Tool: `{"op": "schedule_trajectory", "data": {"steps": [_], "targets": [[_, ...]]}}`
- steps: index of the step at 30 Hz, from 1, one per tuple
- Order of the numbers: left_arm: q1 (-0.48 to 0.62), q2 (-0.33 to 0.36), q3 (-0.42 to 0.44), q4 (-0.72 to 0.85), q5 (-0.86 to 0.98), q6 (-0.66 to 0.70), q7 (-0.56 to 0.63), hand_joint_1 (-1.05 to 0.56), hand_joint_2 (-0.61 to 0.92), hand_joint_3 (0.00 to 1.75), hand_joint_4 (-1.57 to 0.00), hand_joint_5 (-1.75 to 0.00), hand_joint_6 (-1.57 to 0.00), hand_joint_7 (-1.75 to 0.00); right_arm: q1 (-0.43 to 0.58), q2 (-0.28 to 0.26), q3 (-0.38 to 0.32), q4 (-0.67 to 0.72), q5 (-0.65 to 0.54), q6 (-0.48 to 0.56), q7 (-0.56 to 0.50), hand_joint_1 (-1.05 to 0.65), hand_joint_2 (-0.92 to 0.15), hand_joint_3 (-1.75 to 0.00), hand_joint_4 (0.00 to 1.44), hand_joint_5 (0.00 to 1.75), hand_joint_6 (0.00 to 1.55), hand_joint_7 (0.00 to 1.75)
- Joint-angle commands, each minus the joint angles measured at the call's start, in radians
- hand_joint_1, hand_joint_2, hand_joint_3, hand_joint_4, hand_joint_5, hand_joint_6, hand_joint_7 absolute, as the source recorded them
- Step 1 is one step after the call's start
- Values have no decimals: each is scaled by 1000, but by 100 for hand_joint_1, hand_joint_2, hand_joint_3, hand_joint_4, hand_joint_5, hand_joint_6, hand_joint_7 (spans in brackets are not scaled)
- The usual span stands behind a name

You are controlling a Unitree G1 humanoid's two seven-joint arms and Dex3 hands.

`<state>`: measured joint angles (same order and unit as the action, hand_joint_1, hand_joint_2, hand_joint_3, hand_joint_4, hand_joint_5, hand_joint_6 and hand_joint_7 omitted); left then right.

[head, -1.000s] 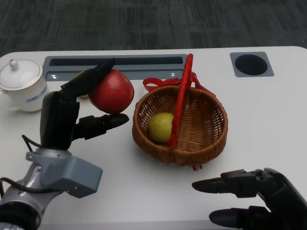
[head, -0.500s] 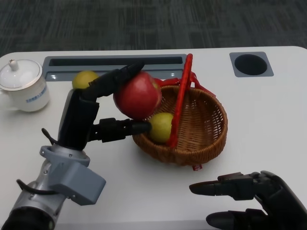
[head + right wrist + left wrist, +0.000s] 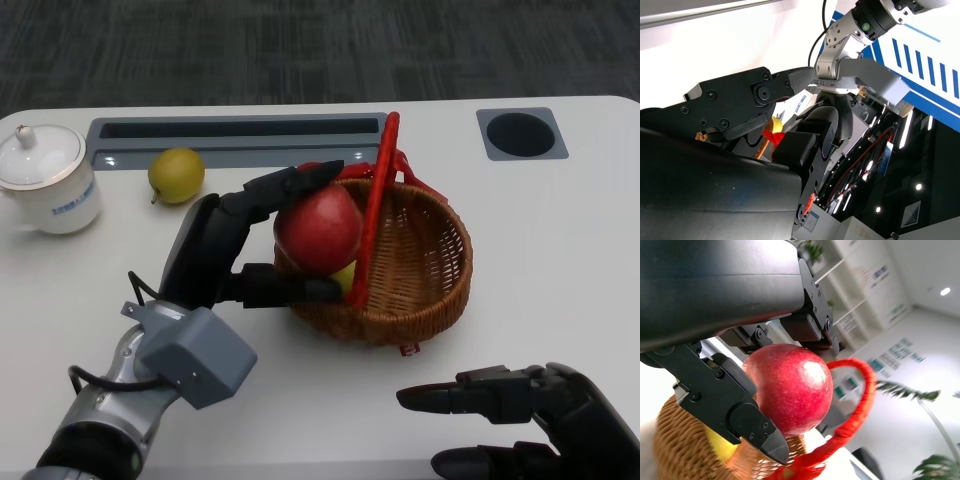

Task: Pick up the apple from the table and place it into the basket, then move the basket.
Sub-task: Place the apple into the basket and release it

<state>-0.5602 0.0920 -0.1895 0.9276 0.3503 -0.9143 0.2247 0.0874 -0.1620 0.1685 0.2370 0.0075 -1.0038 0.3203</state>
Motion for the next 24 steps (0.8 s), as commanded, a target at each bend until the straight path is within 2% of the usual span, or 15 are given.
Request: {"op": "schedule_trajectory", "data": {"steps": [1,4,12,17,24], "targets": [[-38,14,4,28,-35,36,-83,-30,77,0,-67,0,-62,0,2,-11,-3,-18,18,1,-2,-42,-92,-1,105,0,93,0],[-49,22,0,40,-42,50,-143,-41,76,0,-50,0,-46,0,1,-12,-4,-21,21,4,-1,-42,-92,-1,105,0,93,0],[-39,49,3,-20,-69,90,-259,-61,78,1,-17,0,-29,0,-8,-14,-23,-35,5,-2,-12,-42,-92,-1,106,1,94,0],[-17,63,14,-84,-92,96,-292,-61,79,0,-17,-1,-29,-1,-56,-28,-60,-50,15,-30,-23,-41,-92,-1,105,0,93,0],[88,92,34,-272,-159,120,-343,-58,80,1,-27,-4,-37,-3,-162,-135,-124,-118,30,-3,3,-41,-92,-3,102,0,91,0]]}}
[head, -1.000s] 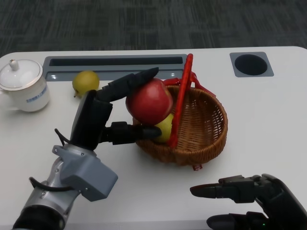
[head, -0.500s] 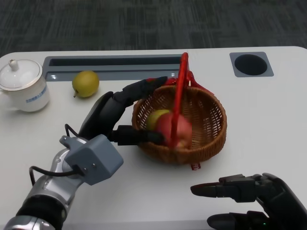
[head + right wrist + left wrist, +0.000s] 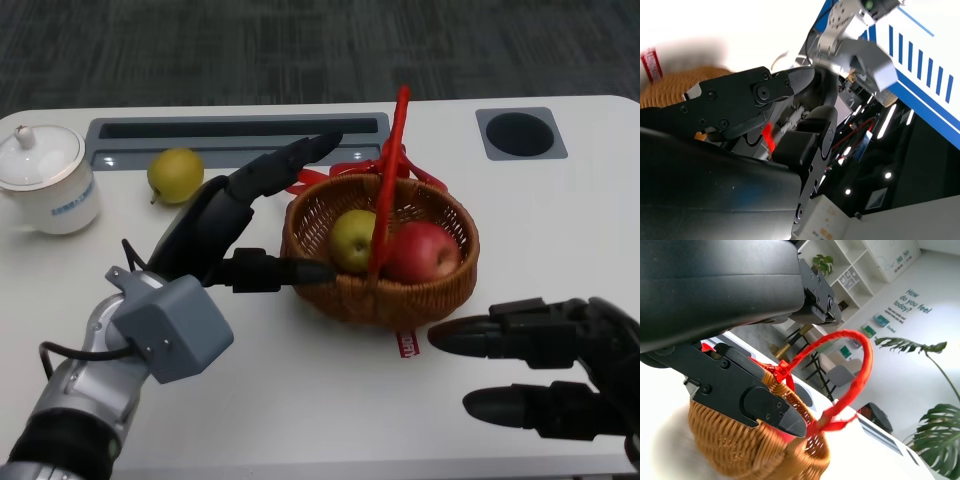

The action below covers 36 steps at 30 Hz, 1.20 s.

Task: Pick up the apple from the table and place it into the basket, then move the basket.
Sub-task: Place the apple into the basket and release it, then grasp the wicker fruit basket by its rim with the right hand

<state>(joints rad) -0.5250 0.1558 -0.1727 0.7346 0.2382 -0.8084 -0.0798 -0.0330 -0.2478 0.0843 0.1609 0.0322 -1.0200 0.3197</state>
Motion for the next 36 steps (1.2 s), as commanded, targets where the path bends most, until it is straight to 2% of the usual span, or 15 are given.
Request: {"op": "schedule_trajectory", "data": {"steps": [1,7,12,19,26,36], "targets": [[74,33,22,-112,-67,17,-54,-57,80,0,-28,-4,-39,-3,-59,-65,-55,-58,-5,24,2,-42,-92,-3,102,0,91,0],[170,54,52,-216,-184,-21,-135,-49,77,0,-51,-6,-53,-3,-173,-118,-102,-78,-71,87,-4,-47,-91,-1,104,1,94,1],[243,78,77,-281,-202,-24,-155,-50,77,0,-61,-6,-59,-2,-230,-135,-67,-20,-72,106,31,-50,-92,-1,99,0,90,0],[311,101,107,-323,-206,-34,-156,-52,78,0,-66,-5,-62,-2,-340,-110,-3,190,-87,16,61,-51,-92,-4,93,0,83,0],[362,111,123,-369,-250,-28,-184,-51,77,0,-70,-4,-66,-2,-420,-75,61,357,-93,-26,90,-55,-92,-8,92,1,82,0],[408,99,140,-401,-286,-29,-204,-49,77,0,-72,-2,-69,-2,-540,-32,120,627,-162,-48,113,-54,-88,-1,93,0,83,0]]}}
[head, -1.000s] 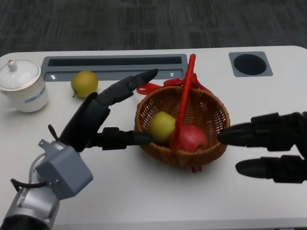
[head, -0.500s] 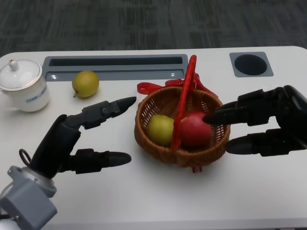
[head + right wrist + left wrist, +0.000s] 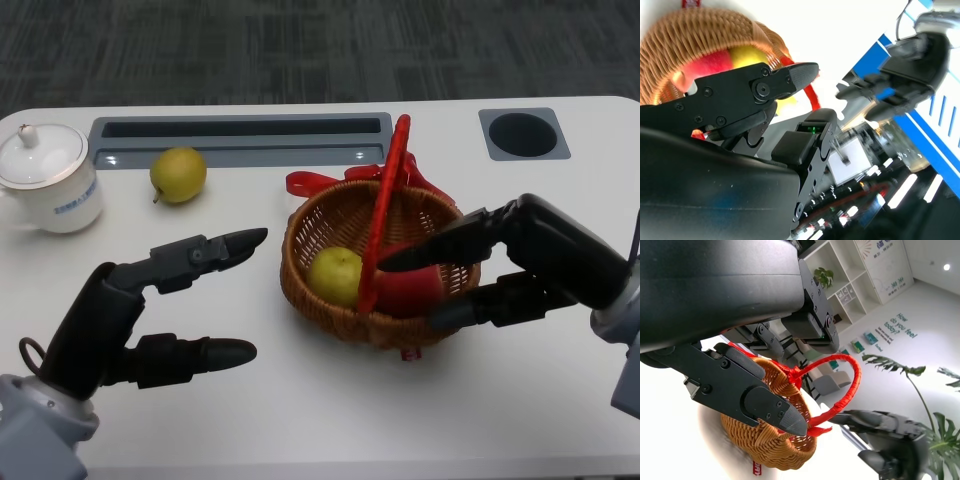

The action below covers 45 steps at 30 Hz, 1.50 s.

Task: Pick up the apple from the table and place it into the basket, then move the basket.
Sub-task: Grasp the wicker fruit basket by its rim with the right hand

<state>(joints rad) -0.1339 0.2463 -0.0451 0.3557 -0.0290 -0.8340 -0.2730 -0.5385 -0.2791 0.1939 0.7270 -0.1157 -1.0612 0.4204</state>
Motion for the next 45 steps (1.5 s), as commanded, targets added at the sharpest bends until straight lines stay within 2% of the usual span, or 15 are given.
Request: {"op": "schedule_trajectory", "data": {"steps": [1,11,21,27,33,38,42,43,45], "targets": [[21,9,14,-25,-18,-3,-10,-49,77,0,-73,-2,-69,-2,-44,-2,16,88,-26,-10,12,-55,-87,0,93,0,83,0],[32,10,22,-35,-16,-8,-11,-53,78,0,-74,-2,-71,-1,-131,-62,87,257,-277,-18,-88,-73,-92,-3,90,0,80,0],[32,4,23,-34,-14,-14,-5,-54,78,0,-76,-1,-73,-1,-219,-83,185,379,-454,5,-242,-78,-92,-6,90,1,80,0],[36,-3,26,-34,-17,-22,-2,-52,78,0,-76,-1,-73,-1,-266,-60,259,424,-553,52,-364,-76,-92,-4,93,1,81,1],[45,-17,28,-50,-13,-22,7,-49,78,0,-77,-1,-73,-1,-298,-27,332,456,-616,118,-427,-70,-92,-2,90,1,81,1],[54,-22,39,-54,-1,-38,17,-50,79,0,-78,-1,-74,-1,-316,-11,394,478,-681,155,-506,-60,-90,-2,96,3,86,2],[60,-28,48,-56,-1,-48,18,-49,79,0,-79,-1,-75,-1,-326,-16,435,477,-724,146,-592,-46,-92,-14,115,17,96,4],[61,-30,50,-57,0,-48,19,-49,79,0,-79,-1,-75,-1,-329,-18,440,474,-727,141,-606,-43,-92,-16,115,27,97,4],[63,-33,56,-60,4,-47,21,-50,80,0,-79,-1,-75,-1,-339,-25,448,463,-733,129,-634,-39,-92,-18,104,67,98,2]]}}
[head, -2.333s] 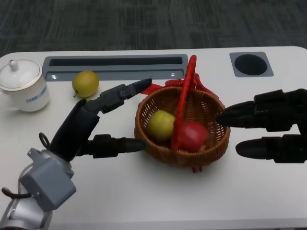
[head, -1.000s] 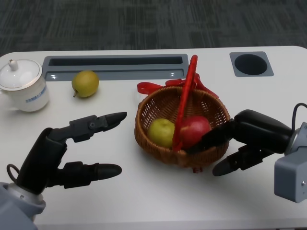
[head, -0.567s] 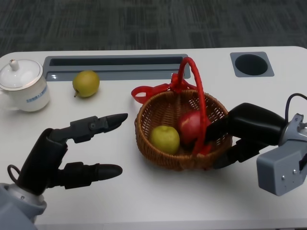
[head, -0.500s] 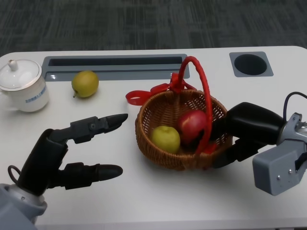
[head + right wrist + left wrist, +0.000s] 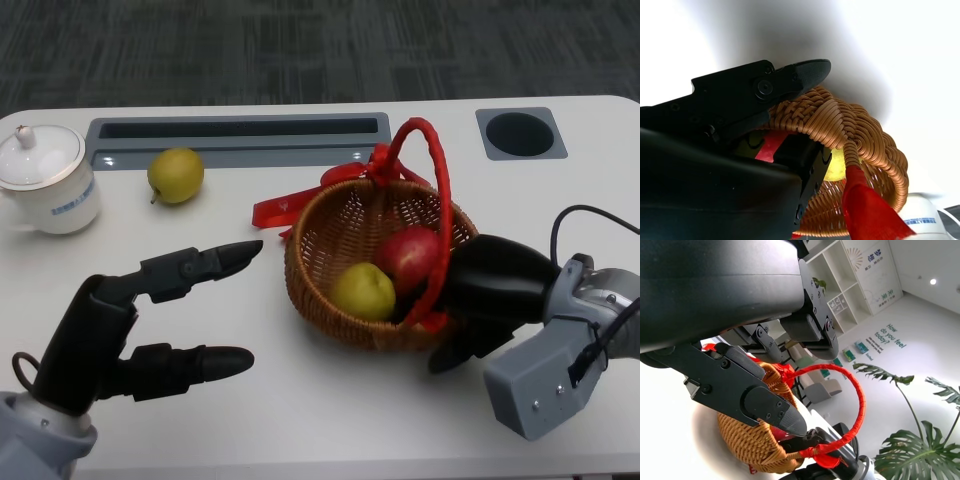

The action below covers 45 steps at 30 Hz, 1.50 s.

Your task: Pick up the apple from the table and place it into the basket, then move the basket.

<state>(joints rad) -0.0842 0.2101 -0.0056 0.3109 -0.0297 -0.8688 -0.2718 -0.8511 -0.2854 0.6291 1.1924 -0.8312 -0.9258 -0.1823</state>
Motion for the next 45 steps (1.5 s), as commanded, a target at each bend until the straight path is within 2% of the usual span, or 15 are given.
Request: {"op": "schedule_trajectory", "data": {"steps": [1,2,4,10,14,17,19,22,24,26,31,37,41,42,45], "targets": [[14,2,19,-17,8,-11,21,-50,80,0,-79,-1,-75,-1,-32,-24,15,-10,-19,-14,-43,-37,-92,-18,96,82,98,1],[15,0,20,-19,11,-10,23,-51,80,1,-79,-1,-75,-1,-37,-29,13,-19,-16,-23,-49,-36,-92,-18,90,90,98,1],[16,-3,22,-21,15,-9,25,-51,81,0,-79,-1,-76,-1,-46,-37,2,-37,-2,-35,-51,-34,-92,-17,85,84,97,0],[8,-16,26,-17,30,-21,41,-50,81,0,-81,-1,-76,-1,-69,-46,-18,-58,9,6,-55,-30,-92,-8,97,79,97,0],[8,-25,31,-21,39,-29,58,-49,82,0,-82,-2,-77,-1,-79,-40,-30,-17,22,79,-44,-30,-92,-9,90,111,100,0],[12,-30,32,-27,37,-32,66,-49,82,0,-83,-2,-77,-1,-94,-40,-24,30,6,155,-79,-31,-92,-10,91,109,99,0],[19,-32,32,-34,31,-30,69,-50,82,0,-83,-2,-77,-1,-107,-48,2,55,-30,198,-129,-30,-92,-10,89,92,96,0],[31,-34,33,-43,23,-30,71,-49,82,0,-83,-1,-77,0,-116,-52,9,88,-35,223,-127,-24,-92,-14,87,32,95,0],[39,-37,34,-50,18,-30,71,-50,83,0,-83,-1,-77,0,-118,-49,6,107,-26,234,-108,-26,-92,-21,90,16,96,1],[47,-39,37,-57,22,-27,74,-50,84,1,-83,-1,-77,0,-120,-43,11,117,-29,257,-108,-26,-92,-24,97,13,99,1],[54,-45,53,-60,52,-41,95,-51,85,1,-85,-2,-78,-1,-131,-22,28,132,-43,338,-102,-20,-89,-5,117,26,108,2],[70,-42,61,-60,62,-57,106,-51,86,0,-88,-2,-79,-1,-142,-21,-18,161,13,383,-48,-23,-89,-1,113,29,111,1],[102,-35,68,-87,69,-59,107,-55,86,0,-89,-2,-81,-1,-157,-20,-51,179,50,453,2,-31,-89,0,100,59,112,1],[113,-32,70,-96,70,-60,107,-55,86,0,-89,-2,-81,-1,-161,-19,-62,182,59,474,12,-33,-88,0,99,57,113,1],[152,-24,73,-132,61,-55,100,-56,86,0,-90,-2,-82,-1,-177,-11,-89,188,81,544,40,-33,-87,0,103,30,111,0]]}}
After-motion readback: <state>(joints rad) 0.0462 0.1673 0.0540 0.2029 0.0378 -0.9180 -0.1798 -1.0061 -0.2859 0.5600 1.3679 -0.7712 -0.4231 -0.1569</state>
